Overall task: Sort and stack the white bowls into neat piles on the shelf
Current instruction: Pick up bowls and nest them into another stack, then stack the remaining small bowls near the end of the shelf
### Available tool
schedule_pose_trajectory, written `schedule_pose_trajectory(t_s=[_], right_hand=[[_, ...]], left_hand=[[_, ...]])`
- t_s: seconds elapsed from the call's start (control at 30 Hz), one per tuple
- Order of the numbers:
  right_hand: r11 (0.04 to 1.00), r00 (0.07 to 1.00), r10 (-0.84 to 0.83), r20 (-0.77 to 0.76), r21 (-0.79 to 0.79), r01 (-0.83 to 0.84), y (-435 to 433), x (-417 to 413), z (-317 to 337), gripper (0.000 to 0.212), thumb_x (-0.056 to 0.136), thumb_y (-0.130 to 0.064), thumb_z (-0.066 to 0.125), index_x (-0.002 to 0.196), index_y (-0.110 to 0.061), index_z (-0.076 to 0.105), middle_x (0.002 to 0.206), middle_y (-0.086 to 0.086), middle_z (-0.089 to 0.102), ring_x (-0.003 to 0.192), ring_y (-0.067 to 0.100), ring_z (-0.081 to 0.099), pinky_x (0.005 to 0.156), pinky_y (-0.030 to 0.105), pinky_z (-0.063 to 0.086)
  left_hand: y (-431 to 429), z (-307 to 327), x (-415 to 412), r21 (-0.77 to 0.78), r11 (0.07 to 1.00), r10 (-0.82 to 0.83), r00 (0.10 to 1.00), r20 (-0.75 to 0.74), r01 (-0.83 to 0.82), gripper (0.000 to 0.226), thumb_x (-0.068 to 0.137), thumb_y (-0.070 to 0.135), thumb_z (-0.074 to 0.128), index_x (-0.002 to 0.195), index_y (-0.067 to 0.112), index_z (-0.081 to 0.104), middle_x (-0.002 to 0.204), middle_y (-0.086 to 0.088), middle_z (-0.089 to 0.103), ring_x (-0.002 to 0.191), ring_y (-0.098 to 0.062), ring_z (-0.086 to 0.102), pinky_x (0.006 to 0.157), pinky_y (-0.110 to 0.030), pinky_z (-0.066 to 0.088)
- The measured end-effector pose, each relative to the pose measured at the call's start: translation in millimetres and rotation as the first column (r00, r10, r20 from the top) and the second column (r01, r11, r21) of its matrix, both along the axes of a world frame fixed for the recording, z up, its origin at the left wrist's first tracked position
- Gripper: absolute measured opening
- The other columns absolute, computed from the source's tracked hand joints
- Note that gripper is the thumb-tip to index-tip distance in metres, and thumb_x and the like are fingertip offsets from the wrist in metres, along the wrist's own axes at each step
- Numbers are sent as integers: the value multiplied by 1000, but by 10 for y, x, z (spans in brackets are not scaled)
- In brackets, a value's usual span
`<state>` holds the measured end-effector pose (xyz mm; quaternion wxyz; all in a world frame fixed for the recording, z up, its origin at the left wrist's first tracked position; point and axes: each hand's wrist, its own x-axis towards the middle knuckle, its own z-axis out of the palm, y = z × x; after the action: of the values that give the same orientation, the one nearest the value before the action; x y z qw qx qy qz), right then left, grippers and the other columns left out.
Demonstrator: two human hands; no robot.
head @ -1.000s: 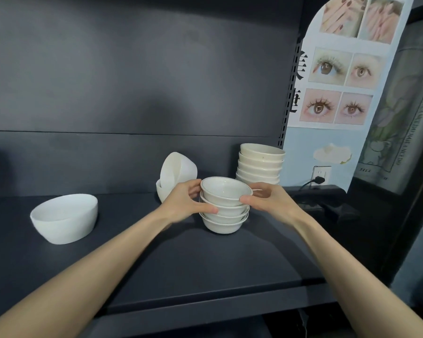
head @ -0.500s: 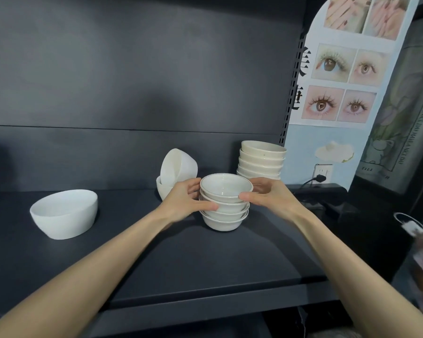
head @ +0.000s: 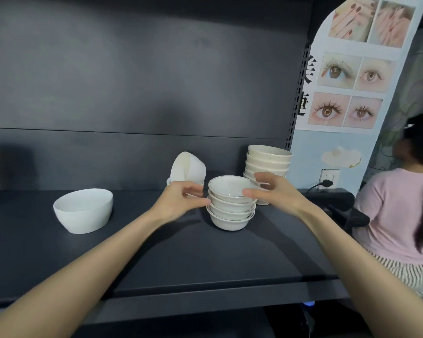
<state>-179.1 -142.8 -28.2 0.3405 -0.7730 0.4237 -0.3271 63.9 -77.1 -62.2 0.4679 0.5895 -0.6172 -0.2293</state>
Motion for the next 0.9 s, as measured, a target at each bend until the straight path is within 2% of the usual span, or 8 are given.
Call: schedule_pose_trajectory(t_s=[0.07,0.2,0.37,0.57,0.7,0.8,0.87,0.9], right_hand=[[998,1000,4,0,-56,-4,39,49,67,70,81,-37,73,141,-15,43,142,-6,46,127,8,41,93,22,33],[990,999,33,-20,-134,-35,82,257,201,60,83,-35,71,136,-16,50,141,-4,48,133,14,40,93,21,30],[979,996,74,-47,-187,-82,64,700,351,59,81,-39,73,133,-18,53,140,-6,51,133,14,42,92,19,37],[979,991,97,-94,-170,-112,-10,1282,349,65,83,-35,71,139,-16,46,142,-4,47,133,16,41,99,24,33],[984,989,57,-135,-157,-78,-72,1657,270,79,83,-39,70,148,-15,32,152,-1,35,141,18,32,112,31,28],[988,987,5,-163,-153,-31,-116,1834,208,80,88,-35,66,152,-14,21,158,1,23,146,18,21,117,31,19],[989,986,-37,-163,-150,12,-155,1900,155,79,90,-32,63,152,-14,17,160,3,19,148,19,15,120,38,14],[989,986,-60,-153,-145,37,-174,1923,131,79,91,-31,63,153,-14,16,160,3,19,148,19,14,120,38,13]], left_hand=[[63,39,86,-18,999,34,999,30,-33,35,74,22,81,105,14,68,97,3,71,92,-10,67,81,-18,48],[169,109,309,-57,991,127,990,63,-124,26,74,20,81,98,14,70,96,-1,72,92,-13,68,85,-24,51],[347,259,656,-120,969,227,967,116,-214,23,76,18,80,96,13,70,94,-1,73,84,-6,66,78,-12,45],[710,313,1211,-17,948,303,885,354,-318,52,75,37,78,120,14,63,124,2,63,121,-13,53,95,-20,35],[904,181,1529,167,922,207,808,551,-349,72,68,49,79,128,16,56,131,4,58,125,-15,50,102,-28,39],[898,49,1743,199,916,153,761,630,-349,56,67,47,80,113,18,64,111,6,62,108,-16,56,89,-26,45],[868,-5,1828,146,937,139,720,680,-319,27,73,38,76,82,15,65,79,2,55,80,-16,51,68,-28,41],[855,-22,1841,120,948,134,708,693,-296,28,76,34,73,68,13,56,67,1,43,67,-16,41,58,-29,33]])
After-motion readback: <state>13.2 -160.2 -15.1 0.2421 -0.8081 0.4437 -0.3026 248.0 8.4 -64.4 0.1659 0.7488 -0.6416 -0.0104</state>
